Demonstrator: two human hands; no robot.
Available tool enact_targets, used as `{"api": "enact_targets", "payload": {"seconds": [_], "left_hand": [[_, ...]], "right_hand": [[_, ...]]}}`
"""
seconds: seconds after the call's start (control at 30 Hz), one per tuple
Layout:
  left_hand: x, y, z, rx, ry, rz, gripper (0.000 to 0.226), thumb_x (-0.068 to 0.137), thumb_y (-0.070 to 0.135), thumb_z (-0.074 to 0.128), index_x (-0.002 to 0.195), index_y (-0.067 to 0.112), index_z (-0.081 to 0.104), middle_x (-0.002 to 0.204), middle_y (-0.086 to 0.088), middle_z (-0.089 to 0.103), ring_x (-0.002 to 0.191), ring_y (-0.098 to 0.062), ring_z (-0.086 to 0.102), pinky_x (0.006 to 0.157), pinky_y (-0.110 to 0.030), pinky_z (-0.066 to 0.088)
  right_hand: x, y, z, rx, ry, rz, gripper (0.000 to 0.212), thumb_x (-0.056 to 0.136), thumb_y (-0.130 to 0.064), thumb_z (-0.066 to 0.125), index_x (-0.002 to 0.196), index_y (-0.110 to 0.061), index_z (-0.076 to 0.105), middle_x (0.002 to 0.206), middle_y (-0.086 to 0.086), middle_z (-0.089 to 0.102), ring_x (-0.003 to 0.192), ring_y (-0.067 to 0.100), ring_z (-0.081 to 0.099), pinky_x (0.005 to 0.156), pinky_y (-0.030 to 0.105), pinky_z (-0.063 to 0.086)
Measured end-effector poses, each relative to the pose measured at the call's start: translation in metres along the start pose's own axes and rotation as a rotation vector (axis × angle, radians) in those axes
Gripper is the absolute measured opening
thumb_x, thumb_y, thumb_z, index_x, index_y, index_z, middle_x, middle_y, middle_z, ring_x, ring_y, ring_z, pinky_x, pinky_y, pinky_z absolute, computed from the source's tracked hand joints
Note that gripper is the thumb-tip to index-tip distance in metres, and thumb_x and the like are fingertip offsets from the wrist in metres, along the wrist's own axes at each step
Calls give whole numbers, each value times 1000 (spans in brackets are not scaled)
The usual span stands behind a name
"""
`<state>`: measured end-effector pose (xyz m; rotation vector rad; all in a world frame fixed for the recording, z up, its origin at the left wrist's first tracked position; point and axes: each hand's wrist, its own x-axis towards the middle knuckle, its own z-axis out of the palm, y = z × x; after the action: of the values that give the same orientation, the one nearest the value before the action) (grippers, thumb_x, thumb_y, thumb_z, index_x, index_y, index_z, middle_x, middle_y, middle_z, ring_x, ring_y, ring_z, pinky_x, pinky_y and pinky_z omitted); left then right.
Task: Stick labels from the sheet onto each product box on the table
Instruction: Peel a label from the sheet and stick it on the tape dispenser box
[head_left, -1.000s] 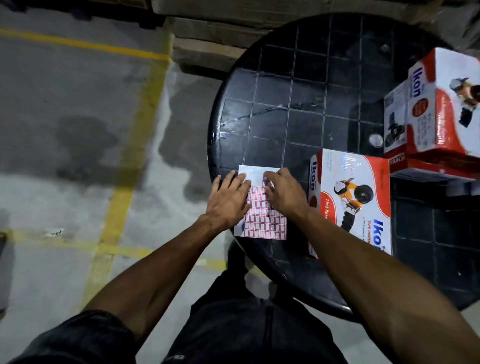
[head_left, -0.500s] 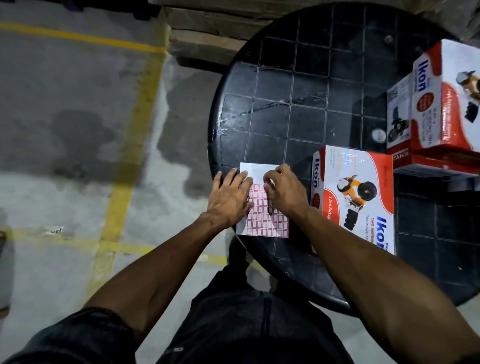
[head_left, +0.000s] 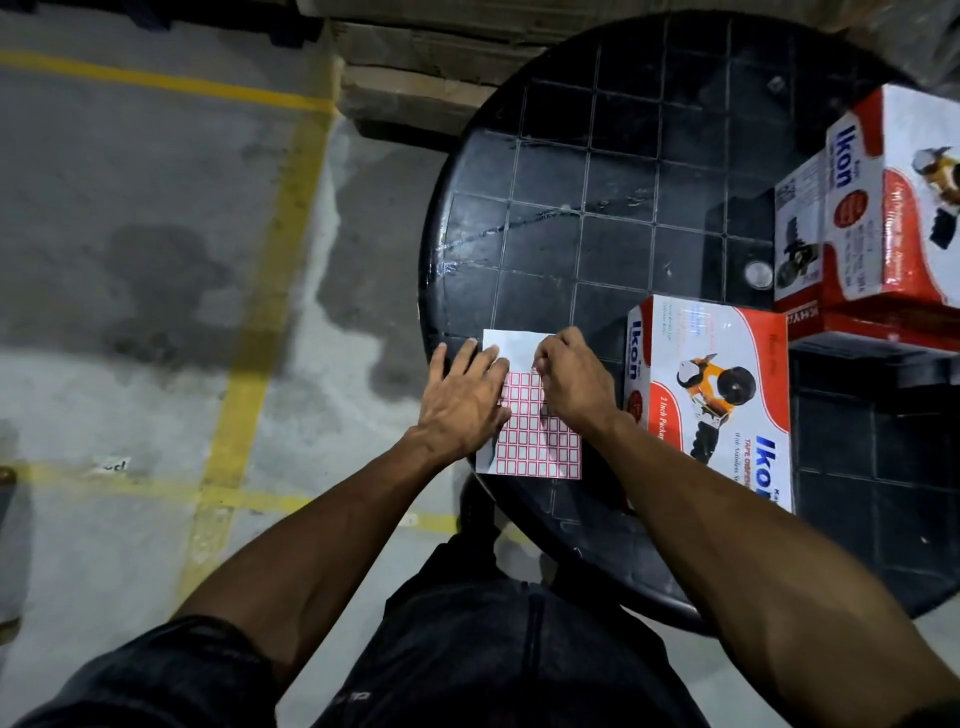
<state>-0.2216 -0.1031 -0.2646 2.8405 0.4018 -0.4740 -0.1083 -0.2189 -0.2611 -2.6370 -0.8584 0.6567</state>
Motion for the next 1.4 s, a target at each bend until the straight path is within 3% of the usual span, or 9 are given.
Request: {"api": "enact_targets", "payload": {"seconds": [0.23, 0.37, 0.57, 0.8, 0.97, 1.07, 1.17, 1.27, 1.4], "left_hand": [[-1, 3, -3, 9, 0, 3, 63, 94, 48, 51, 146, 20, 29, 158, -2, 23, 147, -25, 14, 118, -52, 6], [0, 3, -3, 46, 47, 9, 60, 88, 46, 58, 138, 18, 39, 150, -4, 35, 140, -25, 27, 115, -47, 18], [0, 14, -9, 31, 62, -13, 43, 88, 36, 60, 125, 14, 50, 123, -5, 50, 110, -24, 46, 91, -37, 37], [-1, 23, -17, 57, 7, -69, 48, 90, 37, 61, 129, 14, 47, 127, -6, 50, 115, -25, 46, 93, -37, 39], [-10, 37, -18, 119, 36, -122, 45, 90, 32, 59, 129, 15, 47, 130, -7, 49, 117, -27, 45, 93, -39, 38], [-24, 63, -17, 100, 89, -116, 44, 91, 32, 56, 129, 12, 49, 127, -9, 51, 115, -29, 47, 91, -40, 39], [-41, 100, -9, -83, 112, -61, 45, 91, 27, 54, 132, 9, 48, 127, -13, 52, 113, -33, 49, 91, -41, 42], [-61, 141, 2, -378, 83, -22, 50, 91, 21, 55, 137, 8, 43, 128, -14, 53, 114, -31, 52, 91, -37, 42], [-79, 186, 13, -647, 24, -79, 49, 91, 22, 59, 136, 16, 39, 133, -4, 55, 118, -21, 56, 96, -36, 46]], "right_hand": [[0, 2, -9, 133, -19, 50, 8, 102, -21, 45, 97, -20, 51, 116, 4, 50, 90, 16, 56, 80, 33, 52], [-6, -1, -23, 224, 21, 68, 10, 102, -20, 45, 95, -17, 52, 108, 3, 55, 92, 18, 58, 84, 39, 54], [-37, 8, -49, 305, 118, 101, 15, 104, -23, 39, 98, -18, 52, 107, 3, 61, 92, 15, 60, 82, 33, 55], [-79, 31, -67, 329, 191, 117, 15, 102, -19, 42, 95, -16, 55, 97, -2, 57, 86, 10, 55, 68, 23, 43], [-105, 66, -76, 349, 236, 82, 4, 95, -22, 53, 93, -21, 56, 102, -2, 59, 90, 15, 57, 75, 32, 43], [-122, 97, -81, 371, 251, 77, 3, 95, -26, 56, 97, -25, 54, 107, -1, 61, 94, 18, 60, 81, 37, 50], [-147, 131, -88, 358, 285, 93, 16, 94, -25, 56, 110, -23, 57, 119, 0, 57, 108, 18, 57, 90, 41, 51], [-173, 164, -94, 284, 320, 115, 34, 92, -16, 57, 126, -15, 54, 127, 7, 50, 118, 23, 49, 94, 32, 41], [-196, 193, -91, 302, 169, 152, 54, 90, -16, 59, 140, -18, 41, 132, 8, 48, 117, 23, 50, 95, 32, 41]]}}
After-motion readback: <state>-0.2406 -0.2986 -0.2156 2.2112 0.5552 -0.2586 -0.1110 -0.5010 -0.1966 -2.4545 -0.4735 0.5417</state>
